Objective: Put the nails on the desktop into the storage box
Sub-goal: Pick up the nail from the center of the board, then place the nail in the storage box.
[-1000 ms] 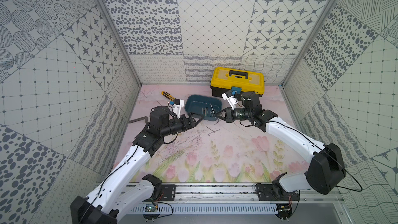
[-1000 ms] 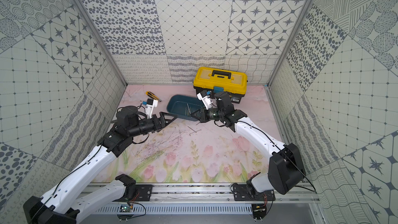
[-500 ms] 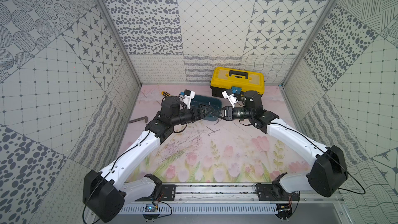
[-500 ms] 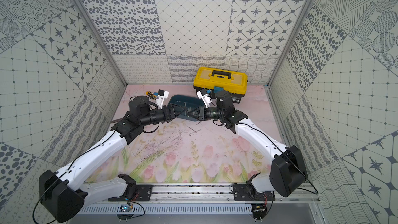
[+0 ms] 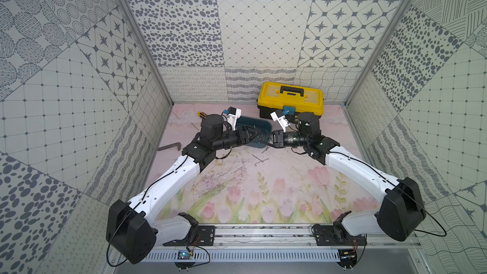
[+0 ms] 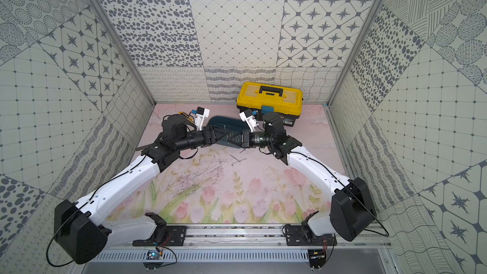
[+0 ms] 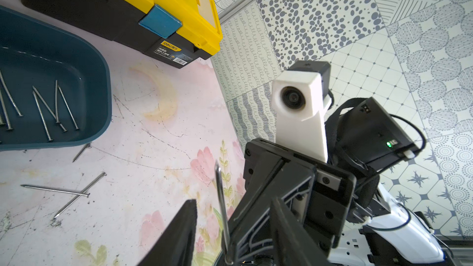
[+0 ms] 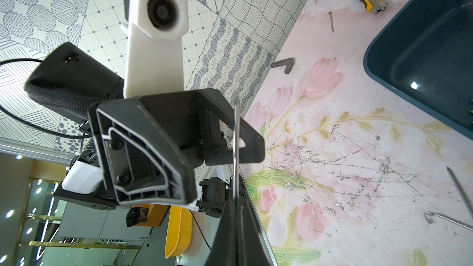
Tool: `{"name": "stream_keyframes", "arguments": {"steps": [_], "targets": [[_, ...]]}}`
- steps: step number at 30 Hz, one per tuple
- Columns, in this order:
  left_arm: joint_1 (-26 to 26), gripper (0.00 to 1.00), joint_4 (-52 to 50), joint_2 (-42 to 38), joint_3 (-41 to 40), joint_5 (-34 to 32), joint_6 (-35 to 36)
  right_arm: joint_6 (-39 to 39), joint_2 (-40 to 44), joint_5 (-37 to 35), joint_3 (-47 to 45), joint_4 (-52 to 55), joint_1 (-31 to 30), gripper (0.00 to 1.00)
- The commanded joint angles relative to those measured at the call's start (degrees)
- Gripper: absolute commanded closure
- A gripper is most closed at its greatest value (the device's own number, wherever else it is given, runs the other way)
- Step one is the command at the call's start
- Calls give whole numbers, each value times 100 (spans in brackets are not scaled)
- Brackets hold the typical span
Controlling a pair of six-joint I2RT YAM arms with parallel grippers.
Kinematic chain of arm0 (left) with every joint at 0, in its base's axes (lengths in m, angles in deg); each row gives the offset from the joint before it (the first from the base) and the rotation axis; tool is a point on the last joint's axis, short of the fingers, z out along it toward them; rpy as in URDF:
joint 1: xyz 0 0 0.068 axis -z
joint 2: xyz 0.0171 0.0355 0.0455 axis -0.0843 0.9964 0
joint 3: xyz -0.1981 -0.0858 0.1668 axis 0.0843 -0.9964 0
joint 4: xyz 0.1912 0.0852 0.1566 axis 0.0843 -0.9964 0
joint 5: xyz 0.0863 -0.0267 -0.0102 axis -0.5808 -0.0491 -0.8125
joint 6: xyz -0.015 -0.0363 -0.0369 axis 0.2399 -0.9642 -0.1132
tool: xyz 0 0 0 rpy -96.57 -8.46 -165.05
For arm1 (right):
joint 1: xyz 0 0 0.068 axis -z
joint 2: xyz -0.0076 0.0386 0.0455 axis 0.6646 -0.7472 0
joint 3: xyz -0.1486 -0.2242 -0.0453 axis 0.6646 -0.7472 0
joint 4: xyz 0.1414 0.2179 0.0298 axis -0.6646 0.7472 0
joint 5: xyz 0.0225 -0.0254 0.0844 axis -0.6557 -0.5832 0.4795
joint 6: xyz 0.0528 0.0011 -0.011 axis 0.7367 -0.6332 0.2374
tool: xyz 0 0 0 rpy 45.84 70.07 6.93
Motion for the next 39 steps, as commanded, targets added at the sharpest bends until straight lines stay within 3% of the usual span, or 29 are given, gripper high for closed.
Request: {"name": "stream_keyframes", "arguments": {"steps": [1,8,14,16,17,20,22,28,36,39], "targets": [[6,51,185,73,104,117,180,95,149,93,-26,-386,-30,100],[5,67,184,172,171,134,181,219,115,138,-71,-545,-57,100],[-6,100,122,350,334,337,250,226,70,85,-146,-560,-57,100],[-16,100,80,413,374,407,269,245,20,64,-141,-574,-58,100],[-26,100,54,426,395,438,275,247,-3,39,-123,-574,-50,95],[-91,100,-62,498,489,517,333,23,74,-212,-39,-270,13,45],[-168,100,-277,561,605,532,407,-386,243,-533,47,128,73,6],[-448,100,-1778,1221,1471,185,1129,-1545,736,-1658,420,1207,184,4],[-523,100,-3548,2719,3198,-835,2279,-445,923,-1604,339,1090,686,3],[-523,100,-3712,3189,3549,-1139,2596,-841,982,-1441,543,1449,713,3]]}}
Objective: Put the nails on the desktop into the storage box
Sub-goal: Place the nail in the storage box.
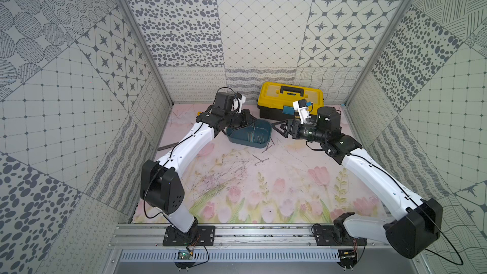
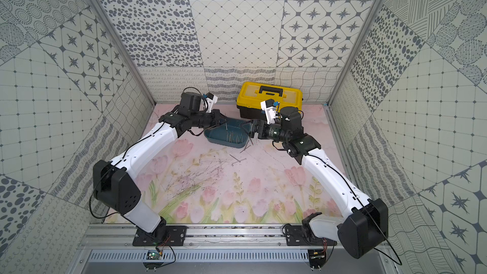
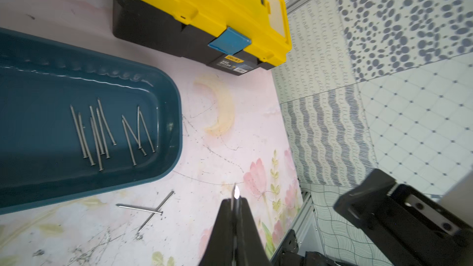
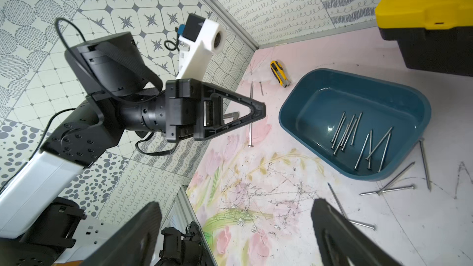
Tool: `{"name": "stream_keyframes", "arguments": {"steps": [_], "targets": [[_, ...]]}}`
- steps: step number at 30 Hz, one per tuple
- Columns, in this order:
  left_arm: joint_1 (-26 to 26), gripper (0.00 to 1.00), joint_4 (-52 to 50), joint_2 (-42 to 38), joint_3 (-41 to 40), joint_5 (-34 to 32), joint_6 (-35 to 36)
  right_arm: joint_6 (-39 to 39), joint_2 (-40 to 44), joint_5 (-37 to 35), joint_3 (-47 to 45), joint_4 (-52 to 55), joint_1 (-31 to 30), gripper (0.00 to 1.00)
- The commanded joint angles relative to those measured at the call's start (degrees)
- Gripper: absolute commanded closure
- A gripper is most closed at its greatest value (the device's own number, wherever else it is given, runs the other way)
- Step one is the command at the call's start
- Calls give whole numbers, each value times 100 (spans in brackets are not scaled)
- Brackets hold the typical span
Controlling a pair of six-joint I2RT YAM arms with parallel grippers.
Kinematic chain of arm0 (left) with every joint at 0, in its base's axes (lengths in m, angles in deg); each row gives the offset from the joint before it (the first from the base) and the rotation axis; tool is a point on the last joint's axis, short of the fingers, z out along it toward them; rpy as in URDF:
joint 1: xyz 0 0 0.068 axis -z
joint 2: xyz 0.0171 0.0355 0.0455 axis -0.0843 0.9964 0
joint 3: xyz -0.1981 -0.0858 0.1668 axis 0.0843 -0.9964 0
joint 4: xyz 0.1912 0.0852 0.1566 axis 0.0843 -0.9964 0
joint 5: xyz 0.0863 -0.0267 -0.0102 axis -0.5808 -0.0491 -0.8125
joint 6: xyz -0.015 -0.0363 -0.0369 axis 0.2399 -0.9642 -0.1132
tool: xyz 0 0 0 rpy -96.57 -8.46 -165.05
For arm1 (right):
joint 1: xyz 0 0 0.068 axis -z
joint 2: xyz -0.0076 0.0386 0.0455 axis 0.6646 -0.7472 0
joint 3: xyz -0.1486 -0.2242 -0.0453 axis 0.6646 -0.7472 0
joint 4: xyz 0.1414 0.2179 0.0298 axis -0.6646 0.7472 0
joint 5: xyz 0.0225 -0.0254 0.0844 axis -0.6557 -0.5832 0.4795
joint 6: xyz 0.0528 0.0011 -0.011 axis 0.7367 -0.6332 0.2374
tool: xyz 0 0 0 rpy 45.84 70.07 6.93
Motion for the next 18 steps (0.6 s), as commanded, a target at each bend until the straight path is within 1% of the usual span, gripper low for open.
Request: {"name": "stream_keyframes", "arguments": {"steps": [1,5,6,7,8,9,11,15,18], "targets": [[-28,100,-1351,784,715,-848,1203,-329,214,-110,302,427,-7,3],[-37,100,-1609,1422,1166,-1033,1590,-874,580,-708,310,985,-19,3],[-34,100,-1635,1546,1245,-1090,1654,-772,748,-1080,210,997,-24,3],[-25,100,-1624,1670,1291,-1123,1705,-509,895,-1363,101,998,1,3],[-27,100,-1594,1774,1320,-1158,1744,-320,1050,-1321,-60,993,48,3],[-28,100,-1561,1902,1341,-1214,1770,-235,1188,-1083,-208,853,113,3],[-26,100,-1452,2117,1374,-1273,1805,-220,1326,-785,-364,663,141,3],[-31,100,-1289,2529,1427,-1342,1781,-100,1387,-963,-299,1151,142,3],[-19,100,-1135,2784,1423,-1369,1756,-233,1423,-1047,-103,1647,137,3]]}}
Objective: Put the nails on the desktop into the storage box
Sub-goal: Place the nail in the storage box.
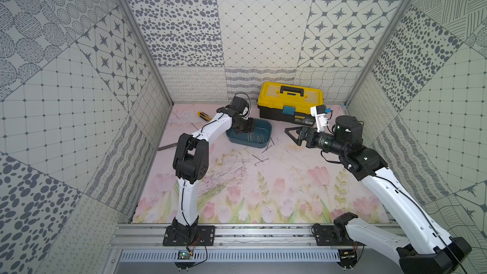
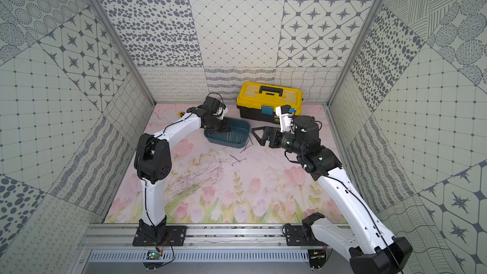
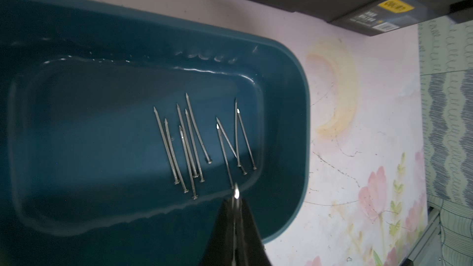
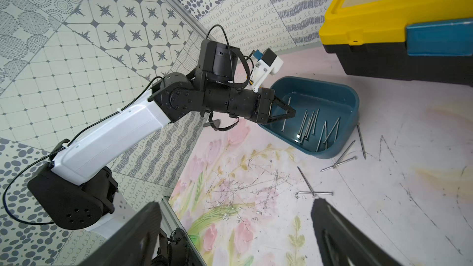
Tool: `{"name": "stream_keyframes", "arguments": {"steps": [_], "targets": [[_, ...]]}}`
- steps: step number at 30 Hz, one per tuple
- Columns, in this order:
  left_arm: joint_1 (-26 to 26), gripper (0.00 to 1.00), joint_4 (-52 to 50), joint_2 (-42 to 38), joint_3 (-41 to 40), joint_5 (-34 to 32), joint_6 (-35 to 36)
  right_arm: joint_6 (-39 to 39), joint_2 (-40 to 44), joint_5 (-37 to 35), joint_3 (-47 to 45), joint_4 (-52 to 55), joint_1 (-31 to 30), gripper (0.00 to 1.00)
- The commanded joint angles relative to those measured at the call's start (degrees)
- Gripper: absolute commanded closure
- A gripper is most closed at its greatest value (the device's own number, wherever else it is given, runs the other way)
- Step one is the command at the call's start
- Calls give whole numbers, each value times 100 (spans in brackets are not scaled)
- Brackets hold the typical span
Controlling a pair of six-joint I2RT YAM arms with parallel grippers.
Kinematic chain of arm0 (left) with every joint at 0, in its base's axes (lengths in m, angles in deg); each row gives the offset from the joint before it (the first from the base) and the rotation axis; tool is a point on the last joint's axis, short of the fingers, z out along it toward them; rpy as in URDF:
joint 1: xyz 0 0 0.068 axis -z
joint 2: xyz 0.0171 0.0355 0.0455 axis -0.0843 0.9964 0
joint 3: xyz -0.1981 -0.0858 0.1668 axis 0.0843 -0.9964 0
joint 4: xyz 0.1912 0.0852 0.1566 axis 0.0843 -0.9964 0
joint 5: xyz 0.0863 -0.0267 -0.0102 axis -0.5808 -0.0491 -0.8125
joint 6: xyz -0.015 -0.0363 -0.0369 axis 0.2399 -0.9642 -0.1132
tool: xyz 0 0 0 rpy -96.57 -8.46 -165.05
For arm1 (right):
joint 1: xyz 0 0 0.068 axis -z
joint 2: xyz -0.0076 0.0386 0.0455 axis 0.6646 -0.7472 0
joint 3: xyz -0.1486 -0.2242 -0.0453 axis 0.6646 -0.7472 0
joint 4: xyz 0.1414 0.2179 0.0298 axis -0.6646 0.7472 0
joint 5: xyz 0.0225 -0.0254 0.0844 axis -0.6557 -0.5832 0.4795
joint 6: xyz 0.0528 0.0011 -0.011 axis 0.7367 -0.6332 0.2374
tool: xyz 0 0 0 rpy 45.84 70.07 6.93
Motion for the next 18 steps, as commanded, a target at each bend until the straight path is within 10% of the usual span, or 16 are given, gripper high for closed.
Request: {"name": "stream_keyframes", "arguments": {"steps": [1,10,18], "targets": [[8,100,0,371,90,-288,361,-51,64,-146,176,471,1,3],[13,100,140,778,389,-306,357,-209,29,-340,180,1212,-115,3],[13,63,112,431,247,-311,117,-1406,-583,-1057,409,2120,-499,4]]}}
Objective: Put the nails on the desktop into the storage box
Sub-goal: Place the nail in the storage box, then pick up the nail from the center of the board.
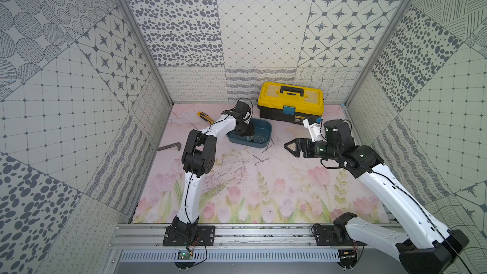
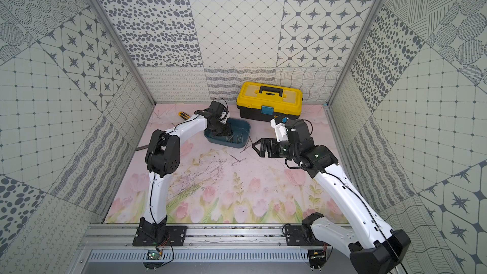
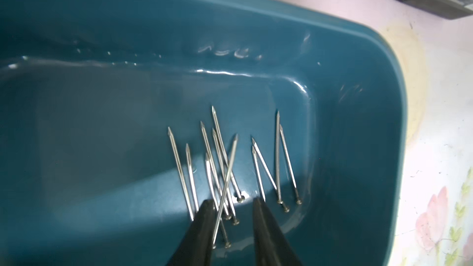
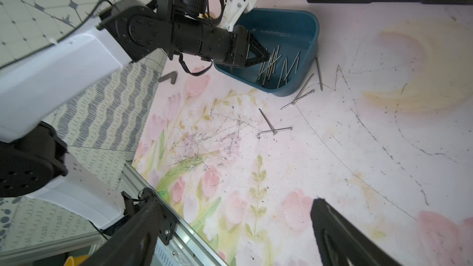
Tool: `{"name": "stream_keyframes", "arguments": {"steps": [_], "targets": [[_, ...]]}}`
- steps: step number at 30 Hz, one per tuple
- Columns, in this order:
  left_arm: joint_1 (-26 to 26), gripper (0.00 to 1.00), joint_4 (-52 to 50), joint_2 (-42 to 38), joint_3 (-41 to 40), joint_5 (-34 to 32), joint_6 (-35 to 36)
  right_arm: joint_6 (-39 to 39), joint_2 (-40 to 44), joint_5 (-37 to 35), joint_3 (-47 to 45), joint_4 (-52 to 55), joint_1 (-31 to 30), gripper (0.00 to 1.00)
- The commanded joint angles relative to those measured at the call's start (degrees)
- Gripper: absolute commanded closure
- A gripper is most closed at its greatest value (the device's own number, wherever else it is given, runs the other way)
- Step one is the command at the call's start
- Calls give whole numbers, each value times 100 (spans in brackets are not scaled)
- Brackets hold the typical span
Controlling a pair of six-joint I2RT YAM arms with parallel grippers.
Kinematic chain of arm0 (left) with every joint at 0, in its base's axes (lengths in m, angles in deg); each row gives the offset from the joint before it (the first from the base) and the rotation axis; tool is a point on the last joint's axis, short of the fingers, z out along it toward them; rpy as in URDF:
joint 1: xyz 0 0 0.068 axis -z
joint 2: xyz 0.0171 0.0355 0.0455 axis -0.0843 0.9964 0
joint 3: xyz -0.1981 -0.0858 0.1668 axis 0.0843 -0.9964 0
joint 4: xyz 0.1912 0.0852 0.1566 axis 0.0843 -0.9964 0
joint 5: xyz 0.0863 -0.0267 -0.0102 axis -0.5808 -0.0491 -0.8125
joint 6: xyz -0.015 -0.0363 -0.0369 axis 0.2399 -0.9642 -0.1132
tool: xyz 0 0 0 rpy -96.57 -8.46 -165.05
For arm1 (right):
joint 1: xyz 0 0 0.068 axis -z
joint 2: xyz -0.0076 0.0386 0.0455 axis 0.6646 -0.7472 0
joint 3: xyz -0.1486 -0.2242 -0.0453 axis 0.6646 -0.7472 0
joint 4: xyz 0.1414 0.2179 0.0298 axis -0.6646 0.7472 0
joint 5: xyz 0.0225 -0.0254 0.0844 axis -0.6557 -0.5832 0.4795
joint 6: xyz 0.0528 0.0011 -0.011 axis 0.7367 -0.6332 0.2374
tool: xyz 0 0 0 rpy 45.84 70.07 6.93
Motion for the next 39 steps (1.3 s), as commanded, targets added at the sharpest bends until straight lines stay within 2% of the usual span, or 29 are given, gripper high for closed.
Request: {"name": "stream_keyframes", "arguments": {"steps": [1,6,8,14,20,22,25,33,39], "targets": [[10,62,46,-404,-188,-40,-78,-778,-326,-465,150,326,-164,6],[-27,57,45,-1402,-915,-4,-137,-1304,-1121,-561,314,260,-428,16],[-111,54,-32,-1874,-1256,-150,-215,-1372,-1422,-551,394,115,-503,17],[-963,52,-512,-3168,-2016,-263,-676,-1275,-2011,-211,654,-597,-723,21],[-1614,48,-1237,-3525,-2052,-266,-1087,-1433,-2608,-86,1030,-709,-921,21],[-1888,45,-1326,-3533,-2075,-177,-1385,-1410,-2715,-24,1096,-754,-959,21],[-2322,35,-1483,-3397,-2031,-241,-1996,-1362,-2773,6,1112,-780,-1004,22],[-2778,37,-1706,-2412,-1336,-1418,-2441,-1122,-2455,92,877,-780,-1113,22],[-3015,37,-2235,-1017,-35,-1878,-2629,-791,-2195,82,731,-780,-1291,22]]}}
